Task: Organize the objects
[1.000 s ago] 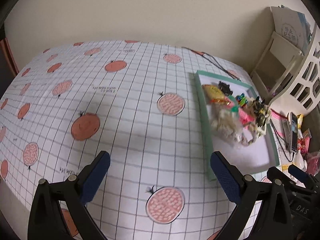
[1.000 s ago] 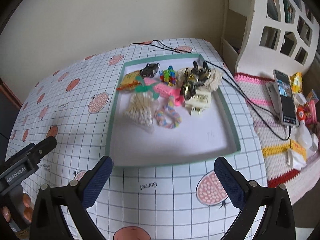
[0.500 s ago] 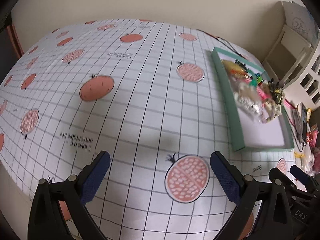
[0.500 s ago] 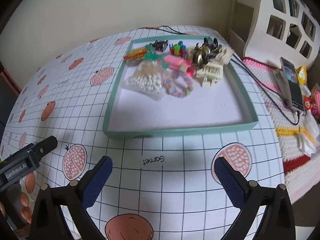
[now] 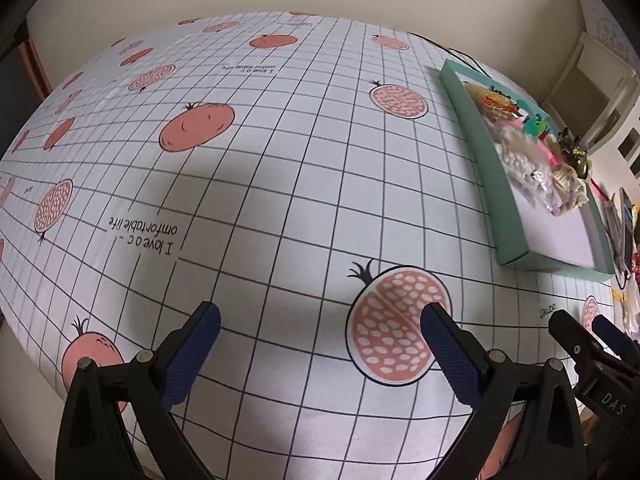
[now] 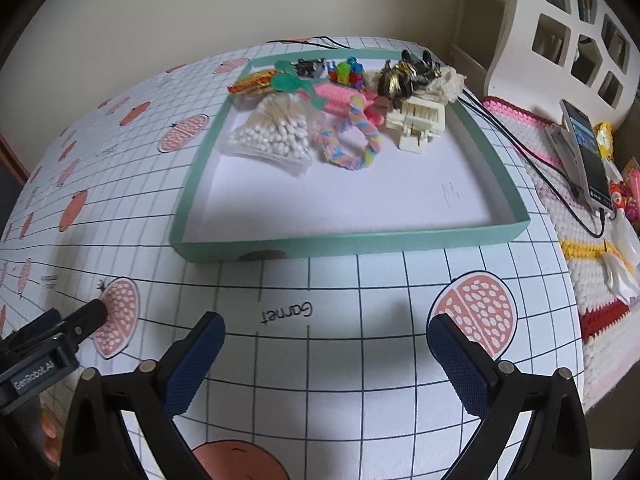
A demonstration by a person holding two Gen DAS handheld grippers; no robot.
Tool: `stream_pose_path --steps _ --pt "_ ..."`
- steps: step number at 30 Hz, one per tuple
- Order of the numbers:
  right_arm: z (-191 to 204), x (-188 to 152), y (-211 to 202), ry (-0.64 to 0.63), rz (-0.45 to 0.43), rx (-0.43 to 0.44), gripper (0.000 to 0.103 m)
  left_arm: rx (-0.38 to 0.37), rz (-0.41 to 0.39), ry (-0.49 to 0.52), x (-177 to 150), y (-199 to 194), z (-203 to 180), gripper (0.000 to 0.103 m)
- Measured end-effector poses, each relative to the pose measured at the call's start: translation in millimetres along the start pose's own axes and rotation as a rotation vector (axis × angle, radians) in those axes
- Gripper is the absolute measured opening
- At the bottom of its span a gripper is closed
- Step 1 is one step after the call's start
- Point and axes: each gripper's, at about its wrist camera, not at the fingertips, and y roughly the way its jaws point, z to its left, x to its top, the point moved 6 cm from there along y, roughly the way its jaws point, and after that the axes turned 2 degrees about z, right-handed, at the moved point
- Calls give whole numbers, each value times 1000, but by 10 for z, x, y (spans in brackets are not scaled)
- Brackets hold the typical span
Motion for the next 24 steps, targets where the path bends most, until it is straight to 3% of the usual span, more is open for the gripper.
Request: stream_pose_path --steps 24 --pt "-41 -7 149 -5 -21 -32 103 58 -46 18 -5 22 68 100"
